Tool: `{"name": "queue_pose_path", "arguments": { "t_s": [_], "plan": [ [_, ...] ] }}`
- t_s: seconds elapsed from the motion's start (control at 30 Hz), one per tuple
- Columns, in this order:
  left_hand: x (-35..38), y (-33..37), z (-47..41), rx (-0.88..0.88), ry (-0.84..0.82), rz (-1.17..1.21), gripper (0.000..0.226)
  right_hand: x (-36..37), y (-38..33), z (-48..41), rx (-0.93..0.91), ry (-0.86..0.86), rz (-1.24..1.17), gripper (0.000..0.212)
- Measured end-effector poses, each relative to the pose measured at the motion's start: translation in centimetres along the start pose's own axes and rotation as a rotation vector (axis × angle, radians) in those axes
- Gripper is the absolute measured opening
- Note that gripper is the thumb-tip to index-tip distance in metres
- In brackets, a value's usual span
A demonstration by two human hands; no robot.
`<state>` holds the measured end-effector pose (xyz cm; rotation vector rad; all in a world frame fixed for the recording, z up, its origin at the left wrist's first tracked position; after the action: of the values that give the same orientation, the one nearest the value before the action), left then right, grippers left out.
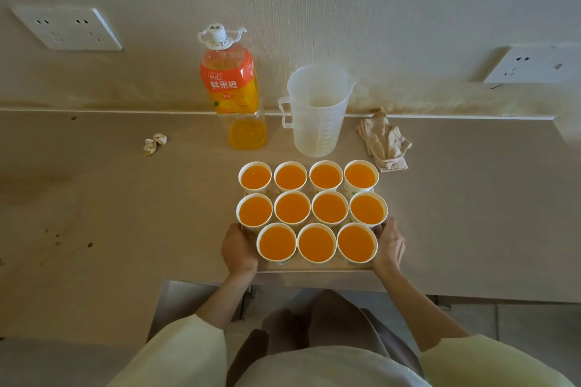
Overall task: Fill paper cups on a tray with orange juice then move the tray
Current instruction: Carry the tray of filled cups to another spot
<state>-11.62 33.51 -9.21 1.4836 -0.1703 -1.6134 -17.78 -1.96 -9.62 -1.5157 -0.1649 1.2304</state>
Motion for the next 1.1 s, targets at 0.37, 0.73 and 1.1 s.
{"name": "queue_pose_path", "arguments": {
  "t_s": [0.37, 0.73, 1.1],
  "plan": [
    [0.5, 0.2, -0.3, 0.053, -0.024, 0.064, 0.016, -0.5, 0.5, 0.2, -0.013, 0.05, -0.098, 0.023],
    [0.3, 2.7, 1.2, 0.084, -0.073, 0.172, 0.018, -3.2, 0.3, 0.2, -0.084, 0.097, 0.028, 0.018],
    [3.4, 8.6, 4.8, 0.083, -0.081, 0.199, 0.015, -9.2, 2.0, -3.9, -0.06, 0.161, -0.211, 0.016]
  ]
}}
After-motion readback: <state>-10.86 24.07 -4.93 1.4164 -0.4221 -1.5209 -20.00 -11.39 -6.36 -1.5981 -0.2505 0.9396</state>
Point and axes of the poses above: each hand's wrist, its own z-axis away from the middle knuckle, its own x-axis out of the palm, y = z × x, the point moved 9 cm from there along -z, towards the middle knuckle, and after that the axes turned 8 degrees about -x, right-handed, at the moved point
